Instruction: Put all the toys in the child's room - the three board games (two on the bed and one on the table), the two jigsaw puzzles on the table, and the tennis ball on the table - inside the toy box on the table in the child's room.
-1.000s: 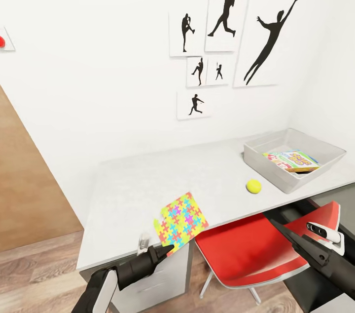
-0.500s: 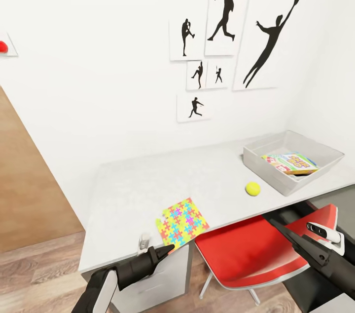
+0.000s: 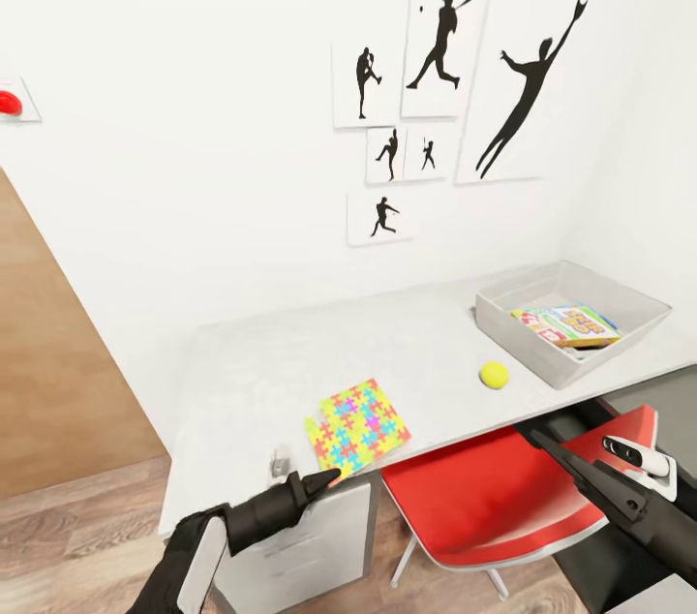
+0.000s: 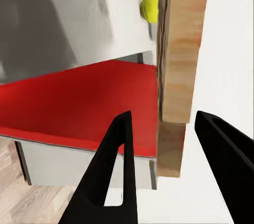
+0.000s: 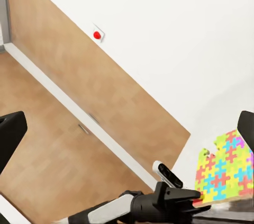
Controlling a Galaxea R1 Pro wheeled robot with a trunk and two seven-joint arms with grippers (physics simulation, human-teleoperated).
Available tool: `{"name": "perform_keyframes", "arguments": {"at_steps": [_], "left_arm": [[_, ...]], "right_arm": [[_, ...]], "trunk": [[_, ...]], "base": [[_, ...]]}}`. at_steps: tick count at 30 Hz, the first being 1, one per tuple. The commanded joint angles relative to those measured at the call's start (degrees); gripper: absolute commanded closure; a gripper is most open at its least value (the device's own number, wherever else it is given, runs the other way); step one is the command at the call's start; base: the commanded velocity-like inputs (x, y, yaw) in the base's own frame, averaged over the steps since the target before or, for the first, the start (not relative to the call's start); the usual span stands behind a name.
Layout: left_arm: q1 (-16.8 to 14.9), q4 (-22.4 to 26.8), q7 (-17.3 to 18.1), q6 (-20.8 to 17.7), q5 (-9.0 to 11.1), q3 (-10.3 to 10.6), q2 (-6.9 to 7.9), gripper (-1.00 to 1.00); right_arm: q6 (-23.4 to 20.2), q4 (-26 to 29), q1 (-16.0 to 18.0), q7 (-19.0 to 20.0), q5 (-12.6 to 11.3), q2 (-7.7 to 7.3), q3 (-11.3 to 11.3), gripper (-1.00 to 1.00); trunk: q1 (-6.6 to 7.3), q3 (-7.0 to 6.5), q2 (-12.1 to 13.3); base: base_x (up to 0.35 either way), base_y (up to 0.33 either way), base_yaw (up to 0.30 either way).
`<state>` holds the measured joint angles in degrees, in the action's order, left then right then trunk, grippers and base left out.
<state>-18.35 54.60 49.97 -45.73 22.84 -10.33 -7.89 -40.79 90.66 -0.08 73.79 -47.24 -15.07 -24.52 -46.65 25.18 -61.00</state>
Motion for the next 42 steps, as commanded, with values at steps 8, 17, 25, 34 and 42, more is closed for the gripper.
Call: {"name": "perform_keyframes", "arguments": {"at_steps": [8,17,25,34,42], "left_arm": [[0.06,14.06,1.48,-12.96,-0.36,-0.51,2.95,1.00],[-0.02,15.17,13.30,-14.27,-0.44,-0.29,14.61,1.00],[0.14,12.53,20.89,-14.03,-0.54,-0.53,21.07,1.00],[0.07,11.61,24.32,-14.16,-0.48,-0.75,24.14,1.00],[0.07,11.50,26.38,-14.14,-0.61,-1.00,25.32,1.00]], "right_arm": [[-0.43,0.03,-0.01,-0.05,-0.31,0.03,0.02,-1.00],[-0.38,-0.05,0.01,-0.06,-0.29,-0.05,-0.09,-1.00],[-0.26,-0.12,-0.01,-0.20,-0.22,-0.03,-0.09,-1.00],[-0.26,-0.25,-0.01,-0.22,-0.17,-0.04,-1.09,-1.00],[-0.07,-0.30,-0.01,-0.15,-0.18,0.31,-1.31,-1.00]], "trunk": [[1.76,-1.39,3.19],[3.73,-3.00,6.80],[5.49,-4.44,10.01],[7.47,-6.05,13.62],[9.23,-7.52,16.83]], "base": [[0.000,0.000,0.000],[0.000,0.000,0.000],[0.000,0.000,0.000],[0.000,0.000,0.000],[0.000,0.000,0.000]]}}
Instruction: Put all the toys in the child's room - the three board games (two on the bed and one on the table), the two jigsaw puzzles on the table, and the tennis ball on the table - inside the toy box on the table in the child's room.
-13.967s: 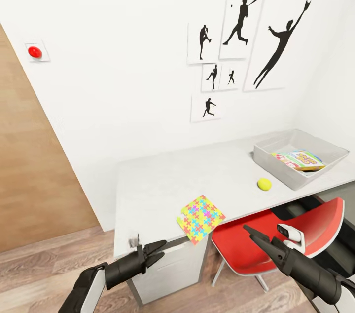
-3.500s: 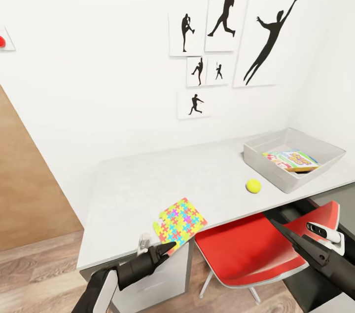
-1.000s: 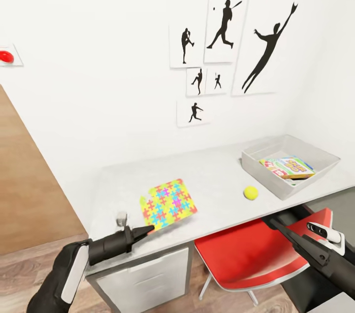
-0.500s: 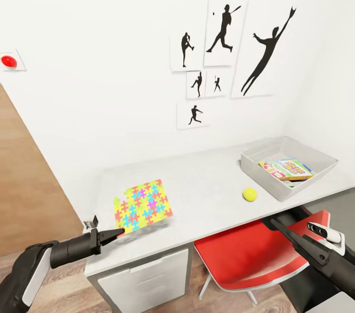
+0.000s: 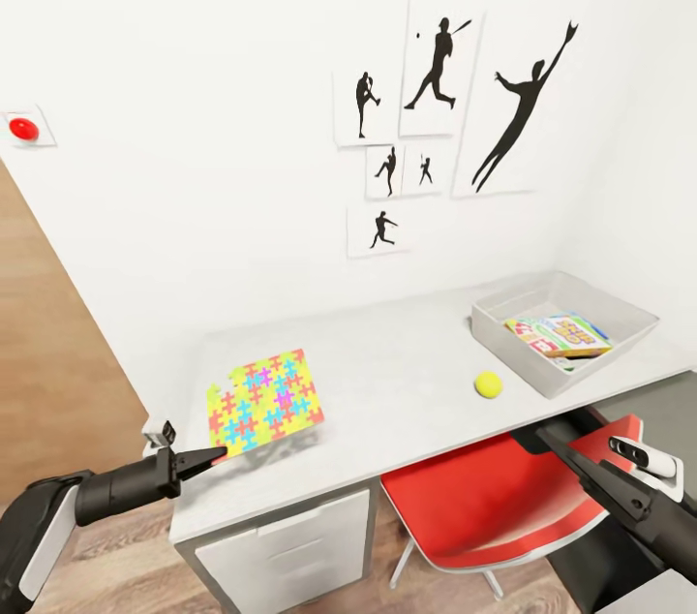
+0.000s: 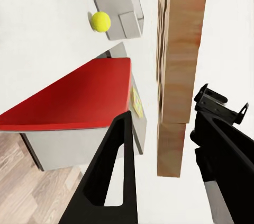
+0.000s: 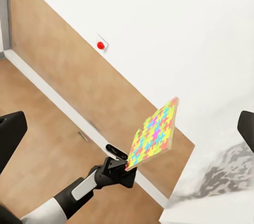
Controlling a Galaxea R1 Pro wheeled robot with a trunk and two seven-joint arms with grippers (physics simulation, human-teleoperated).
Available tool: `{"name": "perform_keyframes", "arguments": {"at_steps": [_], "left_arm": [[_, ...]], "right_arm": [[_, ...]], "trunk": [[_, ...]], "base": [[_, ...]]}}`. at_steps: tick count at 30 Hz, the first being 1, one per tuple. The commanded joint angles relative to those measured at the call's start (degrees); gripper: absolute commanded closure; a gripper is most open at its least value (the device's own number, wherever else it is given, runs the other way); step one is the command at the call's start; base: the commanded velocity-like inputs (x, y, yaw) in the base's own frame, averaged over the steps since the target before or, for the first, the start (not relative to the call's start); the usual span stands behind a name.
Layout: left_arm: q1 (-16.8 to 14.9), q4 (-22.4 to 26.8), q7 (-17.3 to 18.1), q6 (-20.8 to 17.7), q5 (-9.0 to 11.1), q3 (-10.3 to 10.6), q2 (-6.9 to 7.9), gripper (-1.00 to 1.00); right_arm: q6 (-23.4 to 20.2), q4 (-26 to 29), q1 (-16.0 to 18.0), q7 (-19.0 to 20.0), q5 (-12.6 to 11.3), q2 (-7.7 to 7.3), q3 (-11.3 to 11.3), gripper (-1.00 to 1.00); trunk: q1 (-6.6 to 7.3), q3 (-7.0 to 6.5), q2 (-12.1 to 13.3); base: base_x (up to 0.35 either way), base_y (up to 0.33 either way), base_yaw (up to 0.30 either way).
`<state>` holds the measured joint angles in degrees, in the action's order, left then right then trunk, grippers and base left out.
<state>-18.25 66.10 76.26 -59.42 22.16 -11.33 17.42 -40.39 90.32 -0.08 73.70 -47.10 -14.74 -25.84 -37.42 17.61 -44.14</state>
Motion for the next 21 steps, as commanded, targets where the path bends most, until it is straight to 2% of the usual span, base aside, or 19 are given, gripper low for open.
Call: {"name": "perform_keyframes", "arguments": {"at_steps": [1,8,16,21], "left_arm": [[-0.03,0.00,0.22,-0.46,0.04,-0.01,0.02,1.00],[-0.03,-0.01,0.80,-0.44,-0.03,-0.09,0.13,1.00],[-0.03,-0.01,0.90,-0.44,0.14,-0.09,0.91,1.00],[-0.02,-0.01,0.91,-0.44,0.16,-0.08,0.95,1.00]], "right_arm": [[-0.47,0.03,-0.01,-0.06,-0.31,0.00,0.01,-1.00],[-0.51,0.03,-0.01,-0.03,-0.36,-0.09,-0.05,-1.00],[-0.56,0.04,-0.01,0.04,-0.36,-0.21,-0.09,-1.00],[-0.64,0.03,0.00,0.11,-0.36,-0.20,-0.09,-1.00]], "trunk": [[0.21,-0.16,0.37],[1.75,-1.84,3.17],[3.51,-3.30,6.38],[4.61,-4.43,8.39]], "base": [[0.000,0.000,0.000],[0.000,0.000,0.000],[0.000,0.000,0.000],[0.000,0.000,-0.099]]}}
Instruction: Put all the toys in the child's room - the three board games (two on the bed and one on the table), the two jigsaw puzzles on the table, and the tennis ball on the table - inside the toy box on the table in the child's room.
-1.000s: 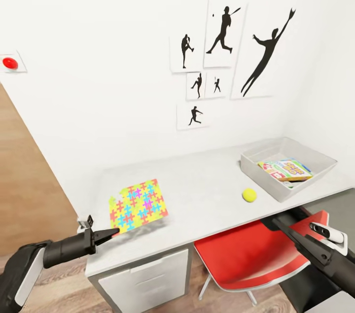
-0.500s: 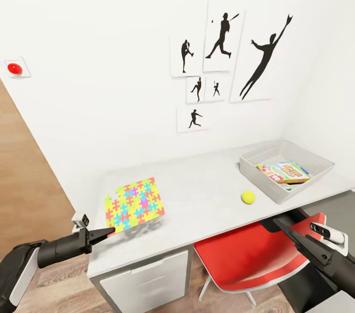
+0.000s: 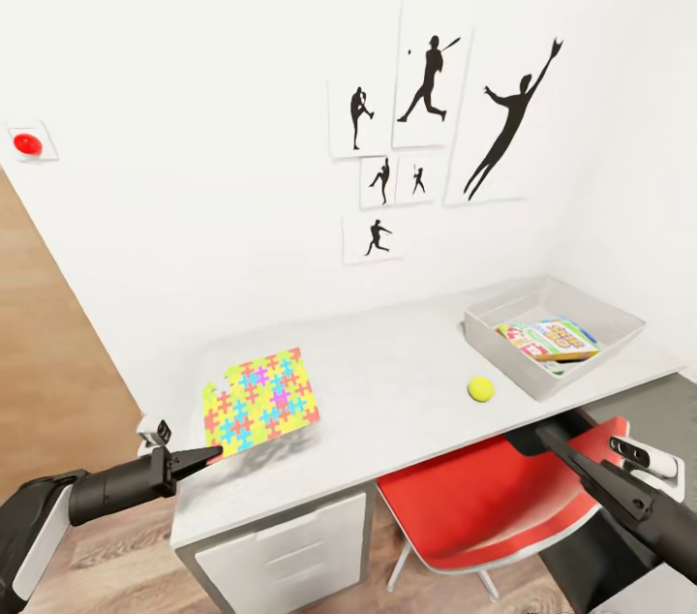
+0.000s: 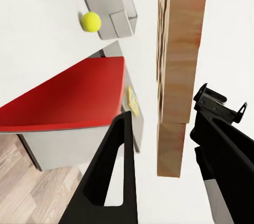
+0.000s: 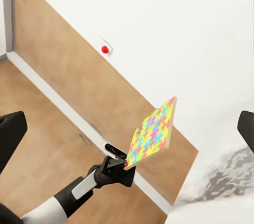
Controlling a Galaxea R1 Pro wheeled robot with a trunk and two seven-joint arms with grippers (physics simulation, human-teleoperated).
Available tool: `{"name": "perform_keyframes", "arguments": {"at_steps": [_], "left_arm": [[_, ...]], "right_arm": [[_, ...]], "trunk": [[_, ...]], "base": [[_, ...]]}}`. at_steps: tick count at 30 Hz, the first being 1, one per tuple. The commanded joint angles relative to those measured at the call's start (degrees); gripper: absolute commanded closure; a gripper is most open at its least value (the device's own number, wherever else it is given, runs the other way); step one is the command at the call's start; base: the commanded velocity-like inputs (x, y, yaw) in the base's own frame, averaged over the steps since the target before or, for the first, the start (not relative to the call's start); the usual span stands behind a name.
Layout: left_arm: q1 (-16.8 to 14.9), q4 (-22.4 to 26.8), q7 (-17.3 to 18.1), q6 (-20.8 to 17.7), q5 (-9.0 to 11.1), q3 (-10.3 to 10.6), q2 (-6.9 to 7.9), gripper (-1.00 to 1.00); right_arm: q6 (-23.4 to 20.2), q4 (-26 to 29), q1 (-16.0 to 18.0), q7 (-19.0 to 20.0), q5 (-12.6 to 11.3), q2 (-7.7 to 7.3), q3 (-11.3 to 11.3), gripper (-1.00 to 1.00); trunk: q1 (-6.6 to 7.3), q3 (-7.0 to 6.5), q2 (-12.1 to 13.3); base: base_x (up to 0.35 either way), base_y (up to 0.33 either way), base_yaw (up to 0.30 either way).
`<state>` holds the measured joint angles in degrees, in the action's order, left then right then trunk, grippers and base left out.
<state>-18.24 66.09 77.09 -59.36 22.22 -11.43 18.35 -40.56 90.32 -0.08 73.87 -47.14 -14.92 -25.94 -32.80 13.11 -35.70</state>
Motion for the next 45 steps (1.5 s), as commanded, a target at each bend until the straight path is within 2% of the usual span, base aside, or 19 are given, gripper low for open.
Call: {"name": "perform_keyframes", "arguments": {"at_steps": [1,11,18,24,32,35,40,45], "left_arm": [[-0.03,0.00,0.08,-0.49,0.10,0.01,0.01,1.00],[-0.02,0.01,0.08,-0.49,0.10,0.00,0.13,1.00],[0.00,0.01,0.16,-0.49,0.23,0.00,1.55,1.00],[0.02,0.00,0.16,-0.50,0.27,-0.06,2.02,1.00],[0.04,0.00,3.99,-0.43,-0.26,-1.53,2.18,1.00],[0.04,0.00,4.61,-0.41,-0.37,-1.63,2.30,1.00],[0.04,-0.17,4.92,-0.41,-0.32,-1.71,3.69,1.00],[0.04,-0.48,5.03,-0.36,-0.25,-2.88,4.40,1.00]], "right_arm": [[-0.46,0.04,-0.01,-0.04,-0.32,-0.02,0.01,-1.00],[-0.48,0.04,-0.01,0.04,-0.37,-0.02,-0.67,-1.00],[-0.49,0.04,-0.01,0.13,-0.38,-0.08,-1.00,-1.00],[-0.56,0.04,-0.03,0.14,-0.40,-0.16,-2.19,-1.00],[-0.73,-0.01,-0.94,1.51,-0.44,-0.21,-6.81,-1.00],[-0.74,-0.45,-1.13,2.20,-0.46,-0.26,-7.96,-1.00],[-0.82,-1.19,-1.22,3.06,-0.51,-0.28,-9.83,-1.00],[-1.19,-1.35,-1.24,3.66,-0.44,-0.29,-11.29,-1.00]], "trunk": [[0.21,-0.18,0.35],[2.40,-2.74,4.36],[3.94,-4.54,7.17],[5.26,-6.09,9.58],[7.01,-8.15,12.78],[7.01,-8.38,12.78],[7.01,-8.77,12.78],[7.01,-9.16,12.78]], "base": [[0.000,0.000,-0.154],[0.000,0.000,-0.175],[0.000,0.000,-0.188],[0.000,0.000,-0.194],[0.000,0.000,-0.200],[0.000,0.000,-0.201],[0.000,0.000,-0.201],[0.000,0.000,-0.201]]}}
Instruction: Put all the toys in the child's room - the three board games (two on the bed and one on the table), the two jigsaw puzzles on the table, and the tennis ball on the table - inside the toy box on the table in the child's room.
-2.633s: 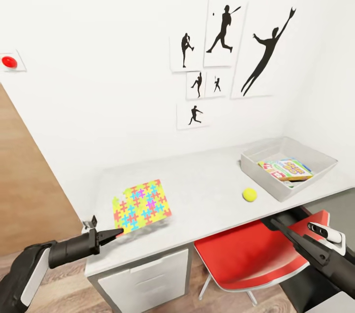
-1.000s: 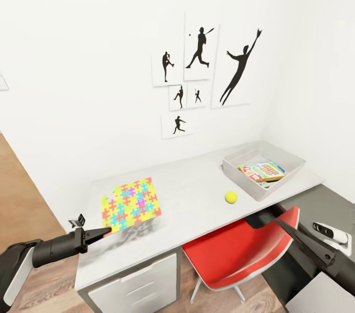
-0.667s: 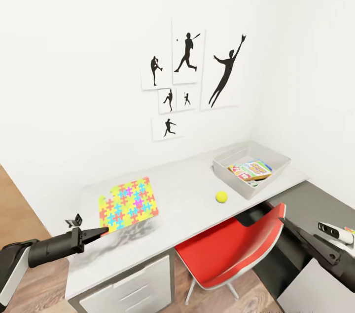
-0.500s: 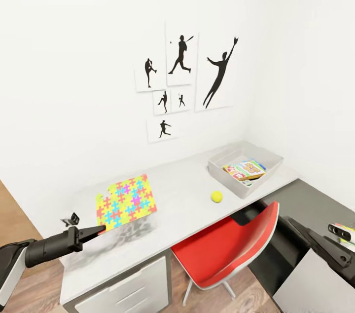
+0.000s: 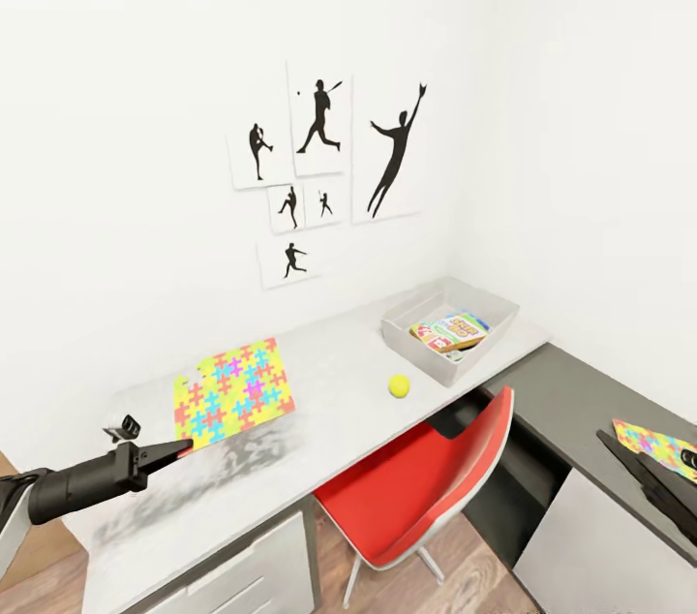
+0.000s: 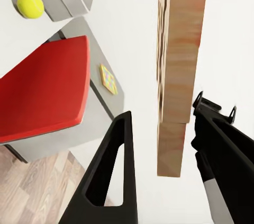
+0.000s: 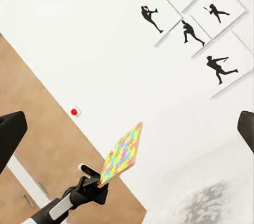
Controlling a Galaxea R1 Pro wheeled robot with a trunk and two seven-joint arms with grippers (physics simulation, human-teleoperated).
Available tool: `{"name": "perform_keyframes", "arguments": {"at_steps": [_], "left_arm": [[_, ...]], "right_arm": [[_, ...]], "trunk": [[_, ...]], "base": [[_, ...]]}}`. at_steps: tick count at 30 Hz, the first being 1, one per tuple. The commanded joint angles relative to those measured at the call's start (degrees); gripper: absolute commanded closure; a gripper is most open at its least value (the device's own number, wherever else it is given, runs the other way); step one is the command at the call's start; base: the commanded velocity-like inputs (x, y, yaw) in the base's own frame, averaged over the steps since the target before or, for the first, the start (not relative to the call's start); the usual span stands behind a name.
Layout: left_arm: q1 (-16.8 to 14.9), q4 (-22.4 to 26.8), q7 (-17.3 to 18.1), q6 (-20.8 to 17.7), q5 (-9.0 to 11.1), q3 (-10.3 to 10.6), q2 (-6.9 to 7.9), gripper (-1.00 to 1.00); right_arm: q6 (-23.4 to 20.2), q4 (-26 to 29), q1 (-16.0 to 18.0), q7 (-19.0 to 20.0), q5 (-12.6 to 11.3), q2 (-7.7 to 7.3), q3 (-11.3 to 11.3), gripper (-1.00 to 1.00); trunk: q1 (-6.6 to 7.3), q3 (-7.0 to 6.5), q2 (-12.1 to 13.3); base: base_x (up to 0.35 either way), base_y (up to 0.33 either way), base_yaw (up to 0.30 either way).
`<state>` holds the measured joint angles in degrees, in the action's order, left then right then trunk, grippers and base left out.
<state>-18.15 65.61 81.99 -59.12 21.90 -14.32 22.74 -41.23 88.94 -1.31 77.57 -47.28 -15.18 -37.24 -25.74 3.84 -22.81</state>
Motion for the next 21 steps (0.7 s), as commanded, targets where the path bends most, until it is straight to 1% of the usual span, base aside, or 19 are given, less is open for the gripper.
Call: {"name": "perform_keyframes", "arguments": {"at_steps": [1,7,17,21], "left_arm": [[-0.04,-0.02,0.14,-0.62,0.08,-0.17,0.15,1.00],[-0.04,-0.04,0.14,-0.58,0.06,-0.44,0.24,1.00],[-0.04,-0.04,0.18,-0.59,0.06,-0.69,0.28,1.00],[-0.04,-0.04,0.19,-0.57,0.06,-0.70,0.29,1.00]], "right_arm": [[-0.60,0.02,0.00,0.01,-0.28,-0.02,-0.17,-1.00],[-0.69,-0.05,0.00,0.07,-0.25,0.02,-0.36,-1.00],[-0.69,0.01,0.00,0.04,-0.14,0.19,-0.37,-1.00],[-0.73,0.01,0.00,0.04,-0.21,0.12,-0.37,-1.00]], "trunk": [[-0.04,0.04,-0.11],[-0.04,-0.35,-0.11],[-0.04,-0.40,-0.11],[-0.04,-0.54,-0.11]], "base": [[0.000,0.000,-0.201],[0.000,0.000,-0.176],[0.000,0.000,-0.014],[0.000,0.000,-0.119]]}}
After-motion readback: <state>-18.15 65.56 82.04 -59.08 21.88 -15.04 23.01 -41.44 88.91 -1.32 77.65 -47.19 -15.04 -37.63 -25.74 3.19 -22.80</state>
